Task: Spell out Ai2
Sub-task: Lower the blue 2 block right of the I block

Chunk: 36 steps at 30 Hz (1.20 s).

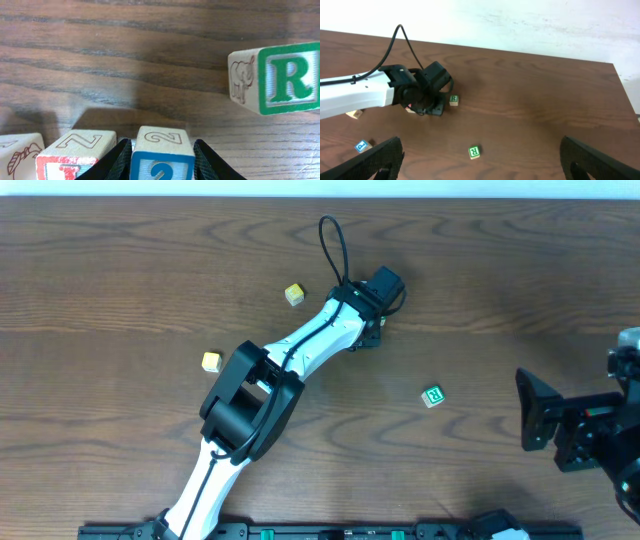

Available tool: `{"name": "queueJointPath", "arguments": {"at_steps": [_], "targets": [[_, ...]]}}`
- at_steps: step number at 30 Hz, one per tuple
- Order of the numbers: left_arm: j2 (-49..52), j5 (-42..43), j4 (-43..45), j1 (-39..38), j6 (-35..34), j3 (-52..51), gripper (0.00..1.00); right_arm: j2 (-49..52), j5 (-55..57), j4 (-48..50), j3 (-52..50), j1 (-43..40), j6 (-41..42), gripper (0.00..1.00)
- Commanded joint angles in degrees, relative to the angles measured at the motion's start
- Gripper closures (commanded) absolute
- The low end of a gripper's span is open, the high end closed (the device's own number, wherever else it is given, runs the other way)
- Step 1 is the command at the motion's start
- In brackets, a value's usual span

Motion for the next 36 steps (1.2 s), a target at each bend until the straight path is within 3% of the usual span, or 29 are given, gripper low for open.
{"name": "queueJointPath", "arguments": {"at_steps": [1, 12, 29, 33, 36], "targets": [[1.18, -1.42, 0.87, 0.24, 2.36, 0.02, 0.59, 0.13, -0.02, 0.13, 0.20, -0.26, 0.70, 0.01], [1.18, -1.46, 3.98, 2.34, 2.60, 0.02, 0.57, 0.13, 0.00, 0.15, 0.17, -0.26, 0.68, 0.01], [1.16, -1.38, 5.11, 3.13, 12.28, 5.25, 0.50, 2.34, -0.02, 0.15, 0.17, -0.26, 0.68, 0.01], [1.16, -1.46, 0.17, 3.13, 14.25, 10.73, 0.50, 2.34, 0.00, 0.13, 0.17, -0.26, 0.66, 0.01], [1.14, -2.56, -6.10, 3.80, 14.95, 17.31, 0.56, 2.78, 0.57, 0.11, 0.17, -0.26, 0.68, 0.01]]}}
